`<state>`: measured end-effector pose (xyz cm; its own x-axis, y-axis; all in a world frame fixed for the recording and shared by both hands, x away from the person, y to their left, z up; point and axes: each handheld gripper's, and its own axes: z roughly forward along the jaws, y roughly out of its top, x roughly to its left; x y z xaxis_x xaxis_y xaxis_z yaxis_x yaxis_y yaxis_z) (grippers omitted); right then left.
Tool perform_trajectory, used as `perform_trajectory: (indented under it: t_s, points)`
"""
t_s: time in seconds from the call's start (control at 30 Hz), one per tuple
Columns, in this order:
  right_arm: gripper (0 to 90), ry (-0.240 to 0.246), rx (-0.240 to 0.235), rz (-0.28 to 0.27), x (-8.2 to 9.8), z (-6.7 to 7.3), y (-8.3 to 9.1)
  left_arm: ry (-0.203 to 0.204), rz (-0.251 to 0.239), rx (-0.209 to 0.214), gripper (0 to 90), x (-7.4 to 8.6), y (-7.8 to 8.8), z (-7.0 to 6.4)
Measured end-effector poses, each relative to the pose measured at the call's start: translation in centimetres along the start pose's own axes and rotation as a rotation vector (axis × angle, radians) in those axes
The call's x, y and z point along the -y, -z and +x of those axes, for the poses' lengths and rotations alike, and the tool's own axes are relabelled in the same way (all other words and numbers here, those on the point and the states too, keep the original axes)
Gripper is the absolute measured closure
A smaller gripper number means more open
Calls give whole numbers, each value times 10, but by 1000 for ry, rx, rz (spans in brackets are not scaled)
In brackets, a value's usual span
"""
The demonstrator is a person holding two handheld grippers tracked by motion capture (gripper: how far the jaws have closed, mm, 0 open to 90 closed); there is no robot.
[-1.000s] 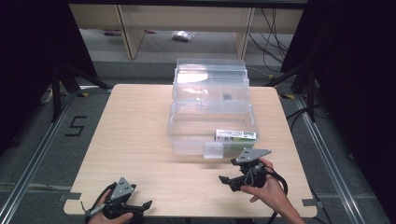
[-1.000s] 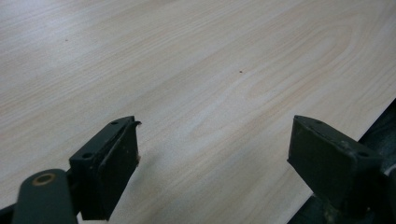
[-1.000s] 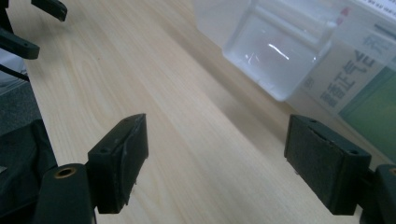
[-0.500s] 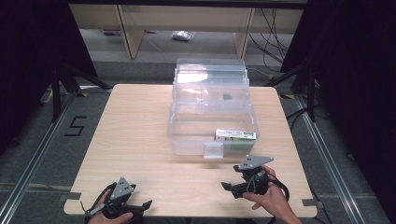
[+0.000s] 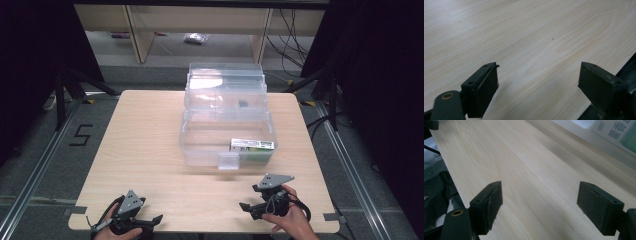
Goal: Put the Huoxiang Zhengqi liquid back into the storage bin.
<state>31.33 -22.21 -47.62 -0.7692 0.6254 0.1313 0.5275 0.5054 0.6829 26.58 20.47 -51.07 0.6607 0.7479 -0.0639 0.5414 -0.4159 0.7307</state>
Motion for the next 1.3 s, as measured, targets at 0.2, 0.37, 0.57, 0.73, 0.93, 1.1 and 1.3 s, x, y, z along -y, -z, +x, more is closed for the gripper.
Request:
perform_trajectory:
  t_s: [0.2,0.37,0.57,0.73,0.93,1.1,1.3]
  points:
    - [215,-16,12,-11,7,2,3,13,4,-4,155,0,0,-1]
    - [214,-34,20,-21,12,3,5,11,-4,-5,155,0,0,-1]
    - [200,-52,31,-16,20,7,6,11,-1,-13,155,0,-1,-1]
    - [197,-56,44,-6,25,9,7,11,4,-2,155,0,0,-1]
    - [192,-53,58,-12,28,9,5,10,1,-9,155,0,-1,-1]
    - [189,-45,50,5,28,9,6,11,5,-3,155,0,0,-1]
    - [187,-58,55,2,29,9,8,22,-9,-13,155,0,-1,-2]
